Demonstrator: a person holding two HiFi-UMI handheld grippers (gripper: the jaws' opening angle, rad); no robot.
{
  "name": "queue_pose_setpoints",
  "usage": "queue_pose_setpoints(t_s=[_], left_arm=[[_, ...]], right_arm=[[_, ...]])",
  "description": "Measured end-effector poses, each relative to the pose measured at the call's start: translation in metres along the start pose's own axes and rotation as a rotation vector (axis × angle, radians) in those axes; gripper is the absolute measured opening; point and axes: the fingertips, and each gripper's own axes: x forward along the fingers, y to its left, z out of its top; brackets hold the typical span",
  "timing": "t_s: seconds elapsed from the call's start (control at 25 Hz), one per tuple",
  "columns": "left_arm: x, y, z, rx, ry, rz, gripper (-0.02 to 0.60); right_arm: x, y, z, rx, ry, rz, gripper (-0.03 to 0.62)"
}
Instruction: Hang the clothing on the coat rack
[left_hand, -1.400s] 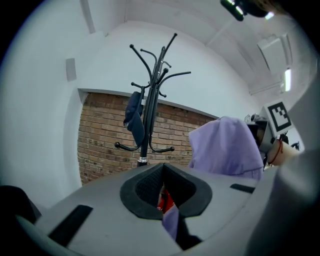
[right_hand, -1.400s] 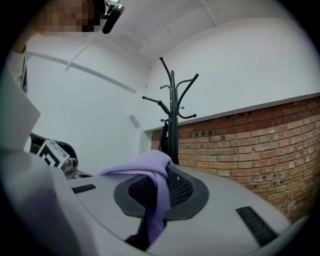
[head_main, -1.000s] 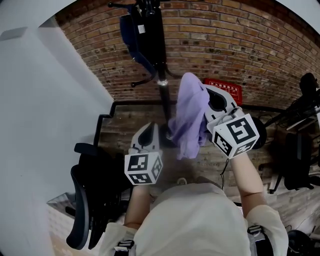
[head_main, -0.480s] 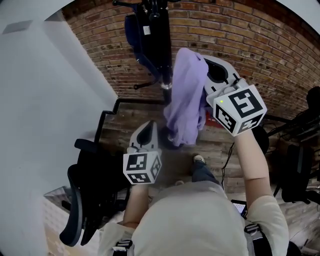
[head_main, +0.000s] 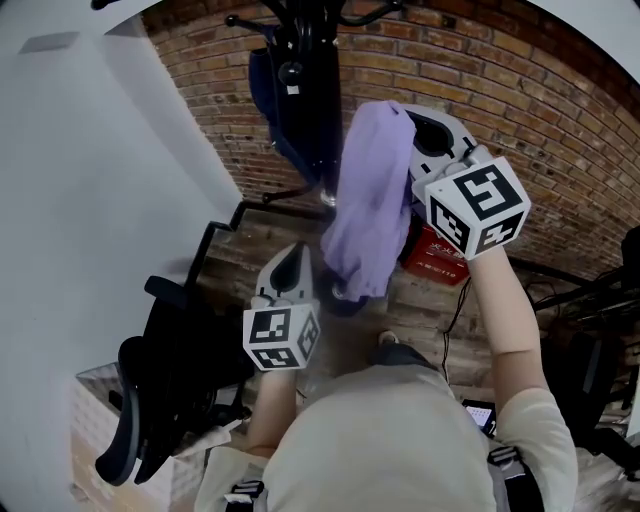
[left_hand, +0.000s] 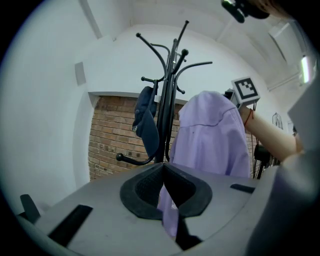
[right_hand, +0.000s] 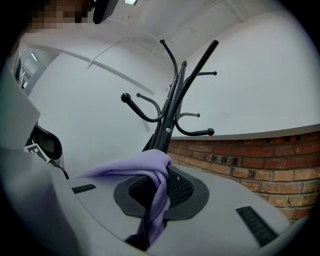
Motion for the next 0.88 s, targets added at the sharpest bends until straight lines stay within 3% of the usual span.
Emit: queue_pose_setpoints(t_s=[0.48, 0.88], left_arm=[[0.031, -0.001, 0.010, -0.007, -0.018, 0.111, 0.003], [0.043, -0.007, 0.003, -0.023, -0.016, 0.175, 0.003]], right_arm=[[0.034, -0.056, -0.055, 0.031, 0.060, 0.054, 0.018], [0.067, -0.071, -0.107, 0.058, 0.136, 0.112, 0.018]])
